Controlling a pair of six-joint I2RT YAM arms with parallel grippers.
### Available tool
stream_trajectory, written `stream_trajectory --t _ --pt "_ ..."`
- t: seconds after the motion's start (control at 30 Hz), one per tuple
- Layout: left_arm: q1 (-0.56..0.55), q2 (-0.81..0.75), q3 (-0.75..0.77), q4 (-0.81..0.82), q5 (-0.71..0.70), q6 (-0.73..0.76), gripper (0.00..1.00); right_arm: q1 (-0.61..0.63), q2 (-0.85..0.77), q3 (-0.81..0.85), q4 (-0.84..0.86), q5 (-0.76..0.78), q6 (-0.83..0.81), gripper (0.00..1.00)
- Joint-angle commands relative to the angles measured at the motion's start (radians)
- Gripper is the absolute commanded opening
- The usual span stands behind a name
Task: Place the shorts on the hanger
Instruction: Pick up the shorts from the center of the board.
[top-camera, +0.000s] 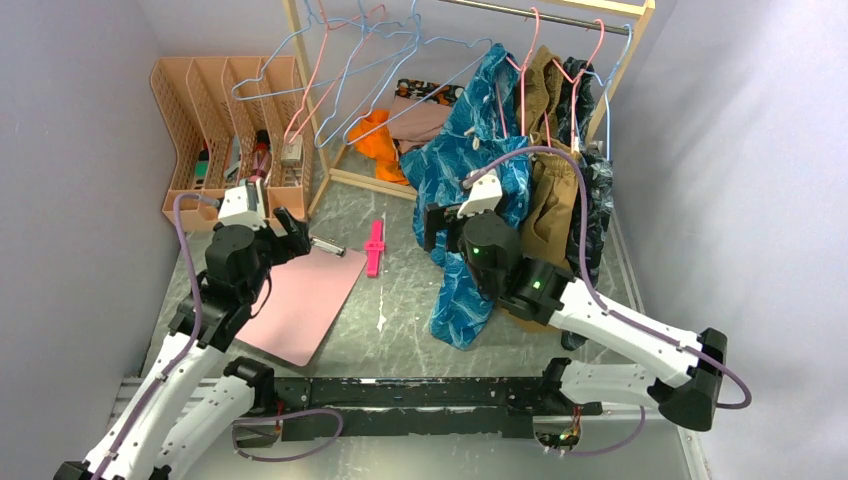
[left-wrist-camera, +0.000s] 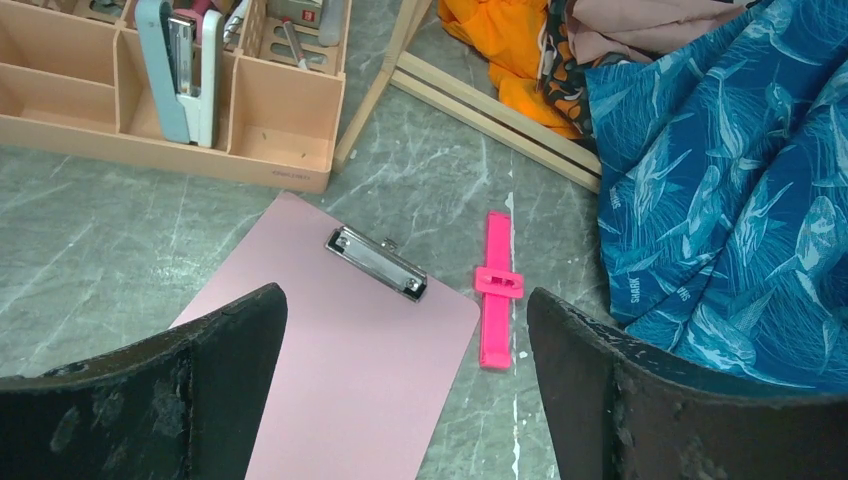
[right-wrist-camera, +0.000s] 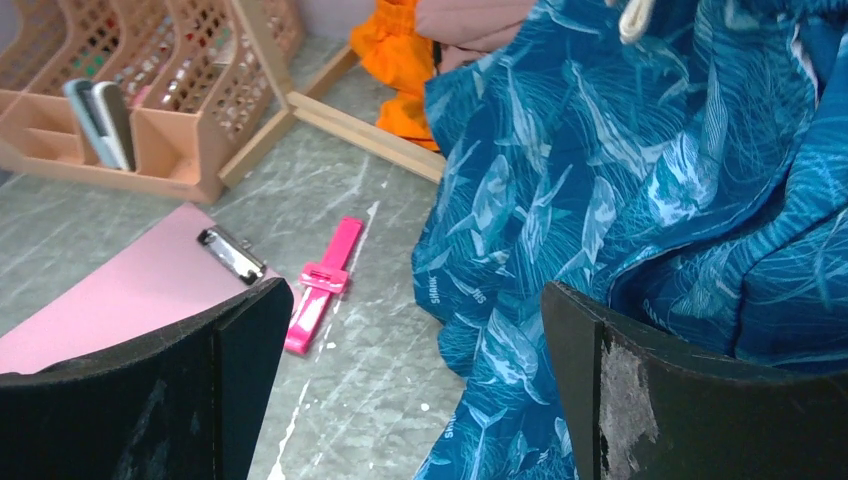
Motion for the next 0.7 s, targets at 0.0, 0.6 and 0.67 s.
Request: stream_trajectory --t 0.0,0.6,0.67 --pt "-0.002 0.011 -0.002 0.038 0.028 0.013 0.93 0.004 0.035 0.006 0.009 0.134 0.060 1.00" --pt "0.020 0.435 0.173 0.177 0.132 -0.097 0.93 0.005 -0.123 -0.195 0.078 0.013 -0.011 0.99" --pt "0.025 0.506 0.177 0.249 0.177 -0.126 0.93 0.004 -0.107 -0.180 0.040 -0.029 0.000 0.99"
